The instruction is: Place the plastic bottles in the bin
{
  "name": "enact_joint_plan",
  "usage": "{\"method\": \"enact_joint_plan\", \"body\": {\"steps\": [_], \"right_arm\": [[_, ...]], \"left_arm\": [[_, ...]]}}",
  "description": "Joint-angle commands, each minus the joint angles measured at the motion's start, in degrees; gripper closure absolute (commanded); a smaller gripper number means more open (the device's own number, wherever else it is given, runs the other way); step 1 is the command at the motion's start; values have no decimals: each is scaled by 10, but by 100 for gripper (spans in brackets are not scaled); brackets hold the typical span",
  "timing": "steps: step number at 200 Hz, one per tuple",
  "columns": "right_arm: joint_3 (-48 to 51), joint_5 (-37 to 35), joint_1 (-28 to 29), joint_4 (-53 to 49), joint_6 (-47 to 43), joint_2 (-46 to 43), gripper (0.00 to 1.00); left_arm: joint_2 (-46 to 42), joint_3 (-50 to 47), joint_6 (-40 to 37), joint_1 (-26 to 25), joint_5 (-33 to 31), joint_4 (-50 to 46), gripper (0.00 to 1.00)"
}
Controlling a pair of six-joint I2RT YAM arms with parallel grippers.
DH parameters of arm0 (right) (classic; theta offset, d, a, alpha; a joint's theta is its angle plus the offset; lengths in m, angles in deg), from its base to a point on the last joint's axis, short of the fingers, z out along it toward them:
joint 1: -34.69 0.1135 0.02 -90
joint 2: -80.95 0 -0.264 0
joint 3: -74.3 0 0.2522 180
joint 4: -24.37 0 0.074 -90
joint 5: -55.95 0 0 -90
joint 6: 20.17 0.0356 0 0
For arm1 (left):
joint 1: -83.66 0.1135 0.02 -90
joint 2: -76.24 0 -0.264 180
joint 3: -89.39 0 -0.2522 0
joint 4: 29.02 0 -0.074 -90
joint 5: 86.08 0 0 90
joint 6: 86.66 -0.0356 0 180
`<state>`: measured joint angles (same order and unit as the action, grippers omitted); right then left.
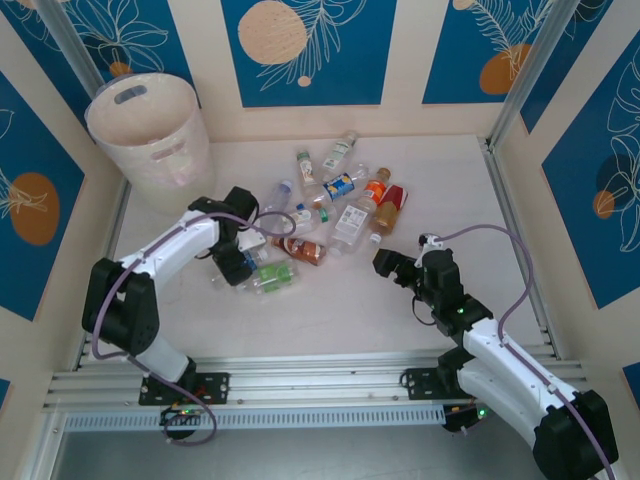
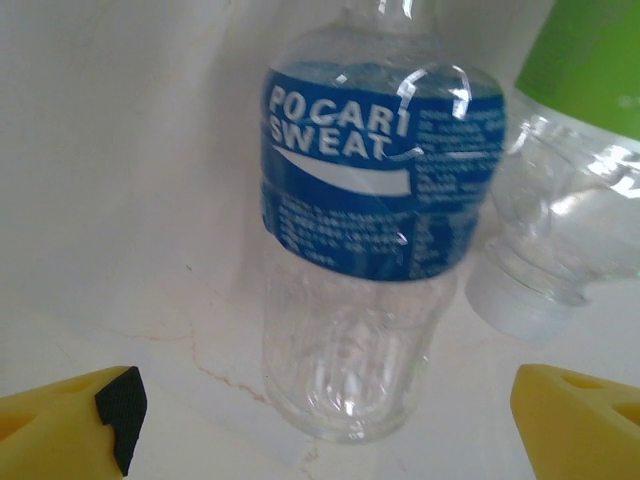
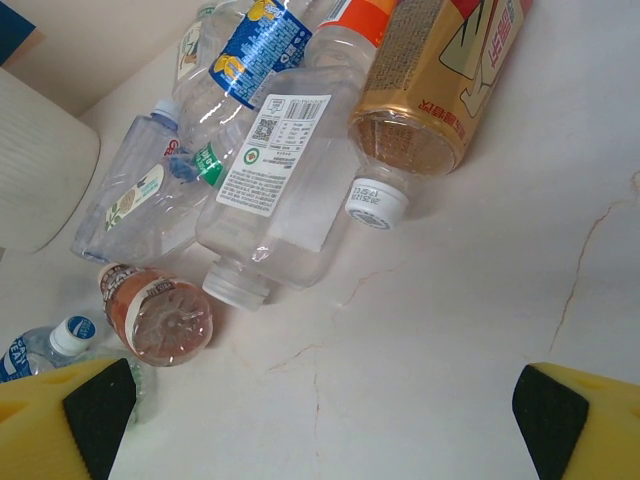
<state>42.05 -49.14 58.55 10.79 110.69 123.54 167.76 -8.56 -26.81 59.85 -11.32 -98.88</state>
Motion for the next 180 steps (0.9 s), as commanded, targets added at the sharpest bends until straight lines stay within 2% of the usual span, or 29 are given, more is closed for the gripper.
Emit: {"method": "enact_joint_plan", "body": {"steps": [1,23,41,65,84,112,161,180], "right_arm": [[14,-15,-3,4,-7,-11,1],[16,-19,-5,4,-9,-11,1],[15,-22,-6,-2,-8,-12,1],[23,-25,-6,6,-6,-14,1],[27,-25,-7,7,-5,-15,1],[32,-26,-7,4,-9,-22,1],[43,-28,-8,7,-5,-30,1],[47,-29,-9,8,-4,-33,1]], "left_arm": [[25,-12,-28,16,3,40,7],[33,-28,-33,20,46,61,6],[41,-39,-39,25,25,75,7],[58,-30,-32,41,52,83,12],[78,-33,-21,46,34,90,14],[92,-43,-19,49,21,122,22],[99,-57,-19,47,49,157,19],[96,-61,-29,48,37,166,25]]}}
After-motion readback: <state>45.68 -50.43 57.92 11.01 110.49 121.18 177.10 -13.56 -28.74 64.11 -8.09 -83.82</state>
